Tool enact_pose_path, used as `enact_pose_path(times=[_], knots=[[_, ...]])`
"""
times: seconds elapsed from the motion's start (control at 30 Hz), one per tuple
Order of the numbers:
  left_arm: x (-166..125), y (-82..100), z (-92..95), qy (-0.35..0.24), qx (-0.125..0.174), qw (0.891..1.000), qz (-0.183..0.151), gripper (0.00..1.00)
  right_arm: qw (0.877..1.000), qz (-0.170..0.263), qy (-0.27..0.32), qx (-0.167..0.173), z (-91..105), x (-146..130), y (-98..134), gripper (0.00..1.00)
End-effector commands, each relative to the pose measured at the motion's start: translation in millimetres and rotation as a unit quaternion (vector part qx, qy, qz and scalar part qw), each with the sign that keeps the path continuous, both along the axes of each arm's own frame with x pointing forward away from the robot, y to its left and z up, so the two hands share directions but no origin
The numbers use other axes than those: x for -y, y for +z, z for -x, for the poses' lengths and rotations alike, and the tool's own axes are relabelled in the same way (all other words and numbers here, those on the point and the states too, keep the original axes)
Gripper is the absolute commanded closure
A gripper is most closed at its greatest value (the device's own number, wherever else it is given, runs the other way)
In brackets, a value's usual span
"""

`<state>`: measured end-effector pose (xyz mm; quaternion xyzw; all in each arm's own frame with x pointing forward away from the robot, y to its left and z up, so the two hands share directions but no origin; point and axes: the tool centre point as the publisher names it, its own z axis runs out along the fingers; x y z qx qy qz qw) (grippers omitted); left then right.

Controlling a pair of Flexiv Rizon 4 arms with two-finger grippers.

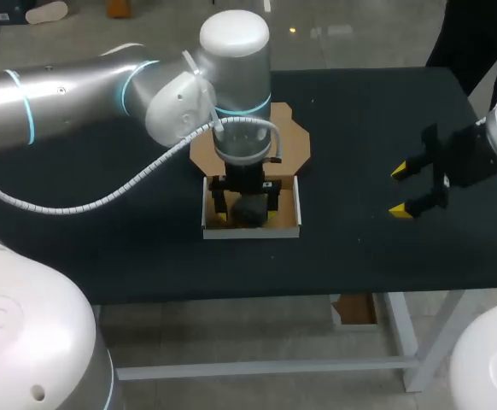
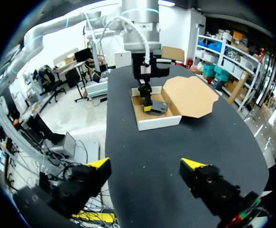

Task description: Assemble the packaging by folding the flat box into shape, placing the metal phone stand inside, and closing the box properly

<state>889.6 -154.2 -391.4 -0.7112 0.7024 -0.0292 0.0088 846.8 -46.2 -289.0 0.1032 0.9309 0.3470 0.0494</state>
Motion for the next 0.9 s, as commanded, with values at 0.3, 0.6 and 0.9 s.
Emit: enact_pose_path(times=[0.3, 0.6, 0.9], knots=[[2, -0.9, 21.0, 0.017, -0.001, 1.0, -0.011, 0.0, 1.0, -0.002, 0.002, 0.0, 0.4, 1, 1, 0.0], [4, -1.9, 37.8, 0.022, -0.008, 1.0, -0.014, 0.0, 1.0, -0.002, 0.002, 0.0, 0.4, 1, 1, 0.0], [7, -2.6, 57.9, 0.014, -0.008, 1.0, -0.012, 0.0, 1.0, -0.002, 0.002, 0.0, 0.4, 1, 1, 0.0]])
